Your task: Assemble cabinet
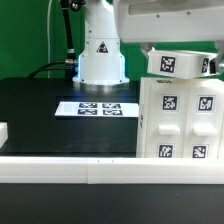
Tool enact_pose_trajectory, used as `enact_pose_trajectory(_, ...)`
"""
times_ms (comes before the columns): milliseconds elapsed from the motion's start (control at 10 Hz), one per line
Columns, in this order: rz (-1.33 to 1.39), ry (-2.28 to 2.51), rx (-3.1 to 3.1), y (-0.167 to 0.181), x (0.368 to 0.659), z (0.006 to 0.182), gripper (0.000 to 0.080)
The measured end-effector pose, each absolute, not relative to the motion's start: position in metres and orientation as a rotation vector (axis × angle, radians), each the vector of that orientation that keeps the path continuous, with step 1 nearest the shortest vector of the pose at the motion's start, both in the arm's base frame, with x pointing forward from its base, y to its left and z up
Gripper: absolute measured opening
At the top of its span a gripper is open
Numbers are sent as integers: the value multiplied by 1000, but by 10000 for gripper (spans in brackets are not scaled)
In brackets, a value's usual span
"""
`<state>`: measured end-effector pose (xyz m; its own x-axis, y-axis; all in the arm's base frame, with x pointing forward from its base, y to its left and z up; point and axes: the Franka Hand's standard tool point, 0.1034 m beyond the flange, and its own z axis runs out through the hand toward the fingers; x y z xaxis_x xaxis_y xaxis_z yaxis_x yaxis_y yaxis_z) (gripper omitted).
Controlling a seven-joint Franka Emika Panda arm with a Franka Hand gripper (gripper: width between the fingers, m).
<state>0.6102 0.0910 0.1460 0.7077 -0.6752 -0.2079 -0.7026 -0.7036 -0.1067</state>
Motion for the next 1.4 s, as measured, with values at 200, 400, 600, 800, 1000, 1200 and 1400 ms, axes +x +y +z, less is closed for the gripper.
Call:
enact_pose_trajectory(200, 227, 1104, -2740, 94, 610, 146, 797)
enact_pose_trajectory(400, 224, 1102, -2741, 91, 610, 145, 560)
enact_pose_trajectory(600, 226, 1104, -2741, 90, 609, 144, 560)
enact_pose_trajectory(800, 201, 1087, -2737, 84, 612, 144, 560)
enact_pose_trajectory(1000, 203, 1110, -2730, 84, 612, 144, 560)
enact_pose_trajectory(1200, 217, 1230, -2684, 85, 611, 144, 560)
enact_pose_trajectory(1400, 238, 1433, -2593, 86, 611, 144, 560)
